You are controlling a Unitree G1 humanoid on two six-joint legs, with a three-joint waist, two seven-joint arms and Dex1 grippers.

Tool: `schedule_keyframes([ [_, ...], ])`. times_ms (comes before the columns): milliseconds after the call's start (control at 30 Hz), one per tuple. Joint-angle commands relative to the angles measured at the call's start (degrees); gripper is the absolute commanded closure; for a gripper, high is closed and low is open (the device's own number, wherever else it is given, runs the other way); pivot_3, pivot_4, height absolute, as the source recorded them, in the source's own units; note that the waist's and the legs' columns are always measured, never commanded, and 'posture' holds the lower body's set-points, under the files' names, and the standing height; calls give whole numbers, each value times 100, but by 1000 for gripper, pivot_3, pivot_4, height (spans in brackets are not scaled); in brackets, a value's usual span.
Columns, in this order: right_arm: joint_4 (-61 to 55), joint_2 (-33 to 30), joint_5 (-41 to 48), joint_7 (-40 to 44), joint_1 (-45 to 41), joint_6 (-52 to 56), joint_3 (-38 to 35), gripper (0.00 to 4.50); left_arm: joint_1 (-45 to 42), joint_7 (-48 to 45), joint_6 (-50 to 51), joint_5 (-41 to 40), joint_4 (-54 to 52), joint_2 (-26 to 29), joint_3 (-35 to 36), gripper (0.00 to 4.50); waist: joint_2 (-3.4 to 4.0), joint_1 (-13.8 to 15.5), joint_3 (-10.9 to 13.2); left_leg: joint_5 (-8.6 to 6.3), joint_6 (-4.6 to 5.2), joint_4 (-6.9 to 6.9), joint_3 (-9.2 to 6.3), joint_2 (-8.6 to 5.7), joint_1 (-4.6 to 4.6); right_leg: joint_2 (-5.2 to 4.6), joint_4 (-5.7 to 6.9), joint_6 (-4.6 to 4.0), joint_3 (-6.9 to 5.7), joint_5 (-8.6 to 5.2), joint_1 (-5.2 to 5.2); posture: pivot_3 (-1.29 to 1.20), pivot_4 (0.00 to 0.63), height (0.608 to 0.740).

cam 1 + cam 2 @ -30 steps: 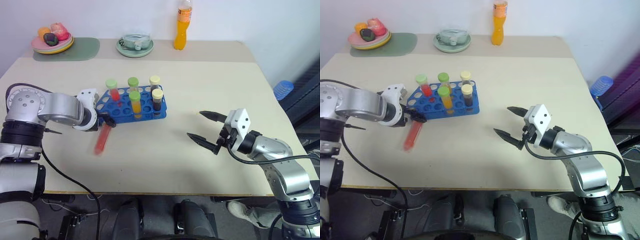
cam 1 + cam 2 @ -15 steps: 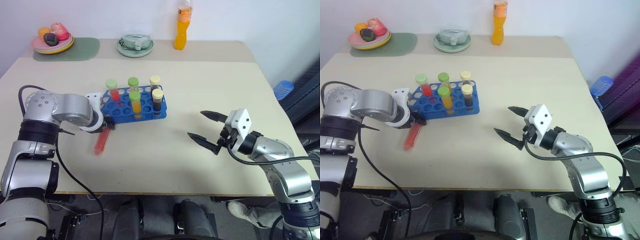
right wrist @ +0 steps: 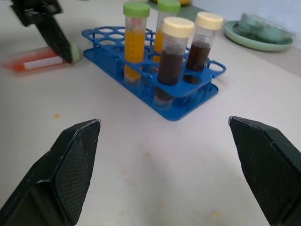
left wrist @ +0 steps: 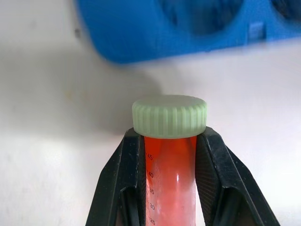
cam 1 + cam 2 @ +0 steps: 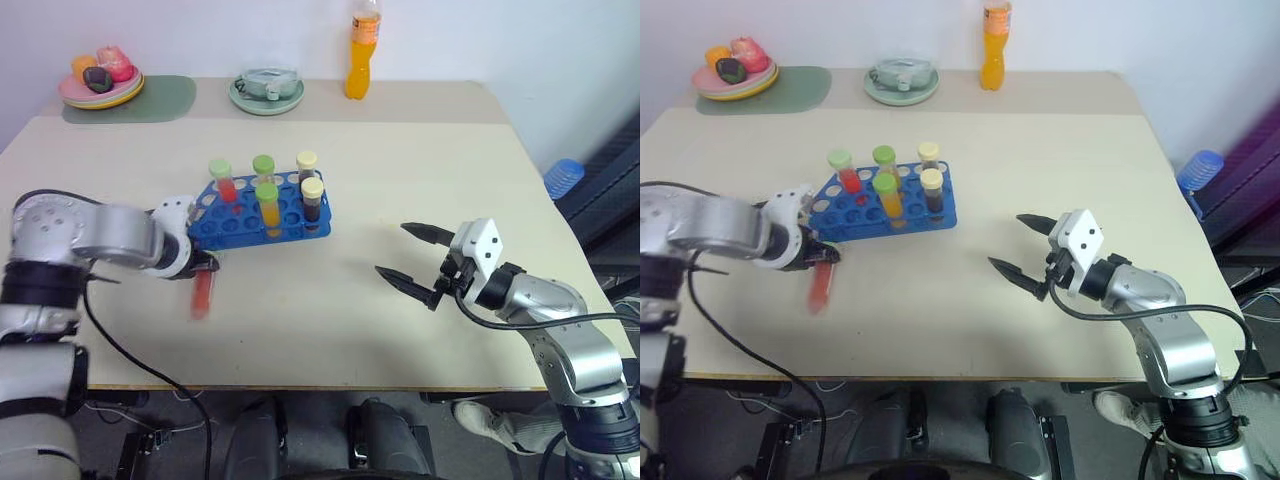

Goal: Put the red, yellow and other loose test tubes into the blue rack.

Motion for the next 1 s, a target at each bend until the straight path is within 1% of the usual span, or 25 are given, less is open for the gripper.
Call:
schedule_keyframes([
  [33, 147, 29, 47, 148, -233, -213, -21, 0, 694, -1729, -915, 393, -1516, -237, 1592, 3729, 5, 28, -1, 0, 0, 1, -1, -1, 1, 0, -2, 0, -1, 0, 5, 0, 150, 740],
  [67, 227, 35, 40, 186, -295, -245, -4, 0, 955, -2819, -1418, 878, -1972, -470, 2196, 3729, 5, 32, -2, 0, 1, 1, 4, -2, 2, -4, -3, 0, -1, 0, 5, 0, 150, 740],
  [100, 312, 36, 33, 230, -351, -282, 6, 0, 1192, -3613, -1945, 1457, -2348, -607, 2570, 3729, 4, 39, -2, 0, 1, 1, 10, -5, 2, -4, -10, 0, -4, 0, 10, 0, 150, 740],
  [167, 399, 40, 38, 277, -439, -304, 18, 0, 1482, -4815, -2582, 2343, -2684, -666, 2746, 3729, 3, 34, -2, 0, 1, 2, 11, -5, 0, 0, -13, 0, -15, 0, 12, 0, 150, 740],
  [233, 463, 40, 63, 313, -515, -309, 11, 0, 1575, -5310, -3253, 3115, -2702, -845, 2635, 3729, 12, 36, -6, 0, 0, 0, 13, -5, 2, 2, -11, -1, -15, 0, 13, 0, 150, 740],
  [267, 494, 38, 68, 331, -542, -314, 7, 0, 1643, -5564, -3612, 3666, -2703, -860, 2461, 3729, 16, 38, -9, 0, 0, 0, 13, -5, 3, 2, -11, -1, -15, 0, 14, 0, 150, 740],
  [300, 505, 30, 67, 352, -553, -319, 8, 0, 1741, -6018, -4365, 4498, -2720, -954, 2204, 3729, 18, 36, -10, 0, 0, 0, 14, -6, 4, 1, -12, -1, -13, 0, 15, 0, 150, 740],
  [333, 511, 22, 68, 369, -557, -321, 2, 0, 1806, -6387, -5190, 5271, -2708, -1148, 2000, 3729, 20, 32, -11, -1, 0, -1, 16, -7, 4, 1, -14, -1, -13, 0, 15, 0, 150, 740],
  [367, 503, 7, 81, 383, -561, -303, -16, 0, 1828, -6554, -5808, 5935, -2635, -1320, 1756, 3729, 19, 37, -11, -1, 1, -2, 17, -7, 4, 2, -16, -1, -12, 0, 15, 0, 150, 740],
  [467, 442, -120, 108, 435, -552, -217, -107, 0, 1779, -6716, -7014, 7091, -2280, -2032, 1270, 3729, 18, 53, -10, -2, 2, -3, 17, -6, 0, 3, -21, -1, -14, 0, 15, 0, 150, 740],
  [533, 383, -199, 142, 447, -537, -144, -186, 0, 1799, -6907, -7699, 7657, -2047, -2403, 1054, 3729, 16, 64, -11, -4, 6, 0, 16, -5, -3, 2, -24, -1, -14, 1, 15, 0, 150, 740],
  [600, 345, -294, 169, 480, -535, -78, -259, 0, 1808, -7040, -8159, 8038, -1767, -2697, 889, 3729, 16, 66, -11, -5, 8, 0, 18, -5, -4, 1, -25, 0, -13, 1, 14, 0, 150, 740],
  [700, 222, -434, 243, 490, -534, 78, -347, 0, 1826, -7247, -8872, 8618, -1241, -2992, 677, 3729, 18, 47, -12, -5, 9, 0, 19, -1, -2, 3, -25, 0, -14, 1, 14, 0, 150, 740],
  [833, 44, -580, 379, 448, -568, 331, -464, 0, 1916, -7288, -9372, 8973, -757, -3267, 659, 3729, 18, 31, -12, -6, 11, 0, 18, -1, -2, 2, -24, 0, -13, 1, 14, 0, 150, 740],
  [1000, -99, -678, 484, 418, -570, 519, -523, 0, 2000, -7200, -9761, 9350, -310, -3489, 614, 3729, 18, 42, -12, -7, 13, 1, 17, -1, -2, 1, -22, 0, -14, 1, 15, 0, 150, 740],
])
